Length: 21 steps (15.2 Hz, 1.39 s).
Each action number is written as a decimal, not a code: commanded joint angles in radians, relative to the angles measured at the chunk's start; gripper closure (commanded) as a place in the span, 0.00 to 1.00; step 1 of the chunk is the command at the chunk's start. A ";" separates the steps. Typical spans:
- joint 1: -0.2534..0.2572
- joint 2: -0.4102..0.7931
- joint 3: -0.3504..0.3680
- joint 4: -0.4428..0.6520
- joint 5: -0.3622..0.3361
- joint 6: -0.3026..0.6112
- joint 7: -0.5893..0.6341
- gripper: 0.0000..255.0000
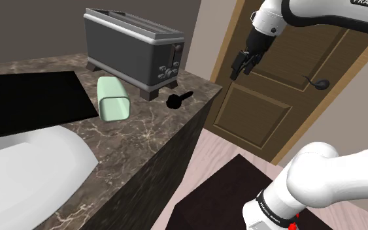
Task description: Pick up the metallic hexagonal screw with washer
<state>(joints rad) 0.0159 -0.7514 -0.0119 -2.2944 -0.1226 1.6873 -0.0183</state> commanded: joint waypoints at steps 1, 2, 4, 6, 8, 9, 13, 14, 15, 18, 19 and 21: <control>0.000 0.000 0.000 0.000 0.000 0.000 0.000 0.00; -0.013 0.007 0.031 -0.001 0.025 -0.010 0.087 0.00; -0.043 0.031 0.094 0.004 0.080 -0.027 0.260 0.00; -0.071 0.065 0.153 0.019 0.136 -0.037 0.433 0.00; -0.099 0.108 0.210 0.044 0.190 -0.042 0.604 0.00; -0.113 0.133 0.237 0.059 0.216 -0.041 0.690 0.00; -0.171 0.251 0.334 0.134 0.307 -0.023 1.026 0.00; -0.186 0.283 0.356 0.156 0.326 -0.014 1.109 0.00; -0.200 0.317 0.376 0.179 0.343 -0.004 1.191 0.00; -0.233 0.403 0.421 0.236 0.376 0.026 1.389 0.00; -0.232 0.402 0.422 0.222 0.377 0.040 1.388 0.00; -0.231 0.402 0.424 0.195 0.379 0.066 1.384 0.00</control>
<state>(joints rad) -0.2141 -0.3540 0.4091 -2.0923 0.2542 1.7406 1.3578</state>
